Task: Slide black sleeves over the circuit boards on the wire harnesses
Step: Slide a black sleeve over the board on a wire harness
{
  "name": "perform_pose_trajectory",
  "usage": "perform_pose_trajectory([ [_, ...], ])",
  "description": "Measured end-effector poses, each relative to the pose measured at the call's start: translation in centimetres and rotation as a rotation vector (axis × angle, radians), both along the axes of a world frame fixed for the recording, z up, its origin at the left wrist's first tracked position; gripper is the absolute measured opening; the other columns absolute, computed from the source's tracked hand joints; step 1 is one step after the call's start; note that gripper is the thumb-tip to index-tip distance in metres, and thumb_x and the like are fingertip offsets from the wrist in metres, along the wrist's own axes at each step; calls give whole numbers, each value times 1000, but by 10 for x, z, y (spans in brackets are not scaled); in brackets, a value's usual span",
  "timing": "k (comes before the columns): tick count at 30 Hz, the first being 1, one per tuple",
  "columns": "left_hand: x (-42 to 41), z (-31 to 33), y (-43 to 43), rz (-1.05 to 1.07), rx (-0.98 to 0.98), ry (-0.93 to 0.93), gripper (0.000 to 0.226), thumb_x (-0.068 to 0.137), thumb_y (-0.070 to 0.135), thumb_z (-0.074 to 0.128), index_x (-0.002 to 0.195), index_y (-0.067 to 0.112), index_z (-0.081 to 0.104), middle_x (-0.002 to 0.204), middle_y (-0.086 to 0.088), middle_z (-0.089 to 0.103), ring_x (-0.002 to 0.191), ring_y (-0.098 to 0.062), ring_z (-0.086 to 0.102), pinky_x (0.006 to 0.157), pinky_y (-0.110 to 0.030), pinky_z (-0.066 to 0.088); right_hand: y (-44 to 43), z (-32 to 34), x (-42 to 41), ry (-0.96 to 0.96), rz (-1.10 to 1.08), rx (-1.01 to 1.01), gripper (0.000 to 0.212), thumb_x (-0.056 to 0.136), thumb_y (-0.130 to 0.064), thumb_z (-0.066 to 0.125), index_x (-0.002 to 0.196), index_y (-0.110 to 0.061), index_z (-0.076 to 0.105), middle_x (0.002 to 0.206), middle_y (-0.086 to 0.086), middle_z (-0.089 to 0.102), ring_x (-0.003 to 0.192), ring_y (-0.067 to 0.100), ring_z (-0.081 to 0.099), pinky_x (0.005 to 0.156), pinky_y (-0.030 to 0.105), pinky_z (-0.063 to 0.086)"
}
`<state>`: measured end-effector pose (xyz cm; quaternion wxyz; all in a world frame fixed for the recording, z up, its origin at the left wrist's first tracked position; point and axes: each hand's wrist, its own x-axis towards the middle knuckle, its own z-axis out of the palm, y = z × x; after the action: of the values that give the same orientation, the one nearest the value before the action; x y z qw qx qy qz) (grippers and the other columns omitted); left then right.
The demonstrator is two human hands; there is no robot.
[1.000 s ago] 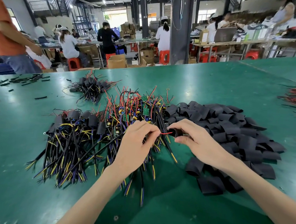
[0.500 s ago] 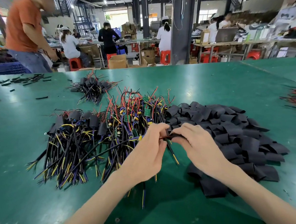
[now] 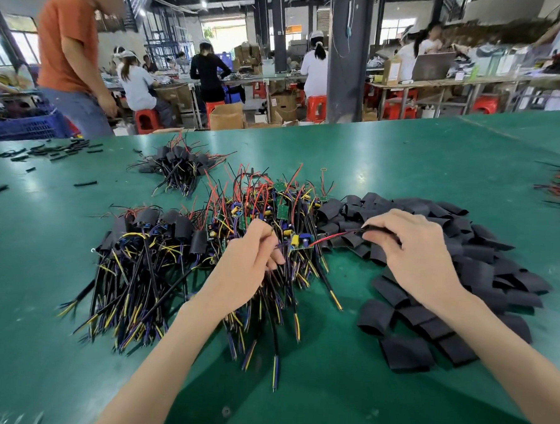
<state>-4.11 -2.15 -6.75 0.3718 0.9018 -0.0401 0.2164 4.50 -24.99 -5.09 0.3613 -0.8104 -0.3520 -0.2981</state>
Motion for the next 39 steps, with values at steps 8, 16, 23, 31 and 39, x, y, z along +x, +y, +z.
perform_pose_trajectory([
  [8,-4,8,-12,-6,-48,-20,11,92,22,59,82,25,60,63,5,59,53,-5,45,55,-20,35,-2,-12,2,-159,-163,-419,32,70,-27,81,96,-13,72,87,1,70,86,19,68,103,50,23],
  [16,-7,7,-26,-46,-101,11,18,92,19,59,77,10,63,55,11,54,54,3,48,59,-9,36,15,-22,-9,-167,64,-258,38,73,-32,77,106,-15,70,100,-4,70,91,15,65,96,38,32],
  [23,-7,7,-24,-52,-139,24,19,94,21,56,80,10,63,52,14,49,53,-2,40,55,-15,32,15,-24,-11,13,165,-131,43,74,-21,78,114,-13,67,108,2,68,96,22,65,88,36,50],
  [31,-7,8,-21,-124,-150,100,15,94,21,57,83,15,64,67,-8,52,60,-10,37,57,-23,28,12,-20,-9,38,264,-121,38,75,-17,78,111,-9,68,105,-1,68,87,10,64,85,27,48],
  [39,-9,10,-20,-141,-130,174,18,93,19,59,77,27,64,70,-1,59,63,-8,42,62,-20,32,9,-13,-10,216,387,-121,33,73,-20,78,105,-12,71,89,-3,68,73,1,54,77,19,46],
])
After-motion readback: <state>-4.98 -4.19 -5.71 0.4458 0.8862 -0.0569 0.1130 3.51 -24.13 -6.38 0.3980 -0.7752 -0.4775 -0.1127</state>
